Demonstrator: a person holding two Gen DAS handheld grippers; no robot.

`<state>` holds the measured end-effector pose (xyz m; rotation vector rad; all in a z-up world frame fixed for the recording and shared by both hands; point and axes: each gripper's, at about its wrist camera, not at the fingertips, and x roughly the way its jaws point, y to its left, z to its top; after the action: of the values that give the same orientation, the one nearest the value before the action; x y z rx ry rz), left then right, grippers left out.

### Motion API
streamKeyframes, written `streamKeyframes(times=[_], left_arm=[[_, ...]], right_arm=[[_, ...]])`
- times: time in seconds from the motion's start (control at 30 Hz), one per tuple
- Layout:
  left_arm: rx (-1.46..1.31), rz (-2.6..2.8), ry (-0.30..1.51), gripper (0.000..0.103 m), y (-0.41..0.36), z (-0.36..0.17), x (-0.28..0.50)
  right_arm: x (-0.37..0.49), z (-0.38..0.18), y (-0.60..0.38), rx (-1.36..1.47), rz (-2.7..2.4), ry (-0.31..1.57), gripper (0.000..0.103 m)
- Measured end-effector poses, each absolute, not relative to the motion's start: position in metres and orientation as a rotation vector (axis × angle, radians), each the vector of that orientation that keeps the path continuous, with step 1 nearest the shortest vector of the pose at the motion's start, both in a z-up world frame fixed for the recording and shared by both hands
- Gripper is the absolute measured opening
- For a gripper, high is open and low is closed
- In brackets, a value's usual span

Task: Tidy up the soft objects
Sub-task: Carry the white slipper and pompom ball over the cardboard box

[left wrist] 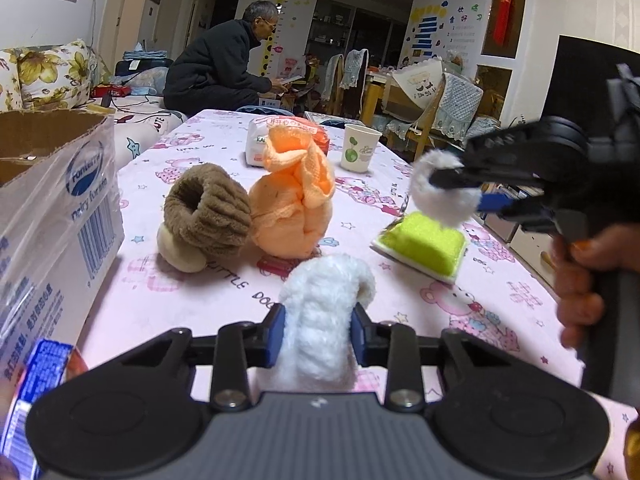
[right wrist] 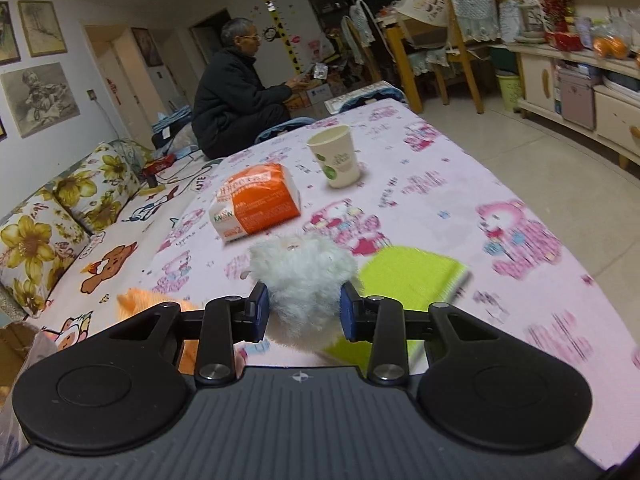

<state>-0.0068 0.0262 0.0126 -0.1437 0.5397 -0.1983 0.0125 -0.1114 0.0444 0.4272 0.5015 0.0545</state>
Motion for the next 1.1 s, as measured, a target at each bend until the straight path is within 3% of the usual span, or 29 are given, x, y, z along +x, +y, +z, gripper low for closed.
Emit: streamKeyframes(times=[1.1], left_arm=[[-0.136,-0.225,0.400,0.030,0.040,0.050,-0.085]], right_arm=[[-0.050,0.041,-0.114,0.478,0.085,0.528,0.043]])
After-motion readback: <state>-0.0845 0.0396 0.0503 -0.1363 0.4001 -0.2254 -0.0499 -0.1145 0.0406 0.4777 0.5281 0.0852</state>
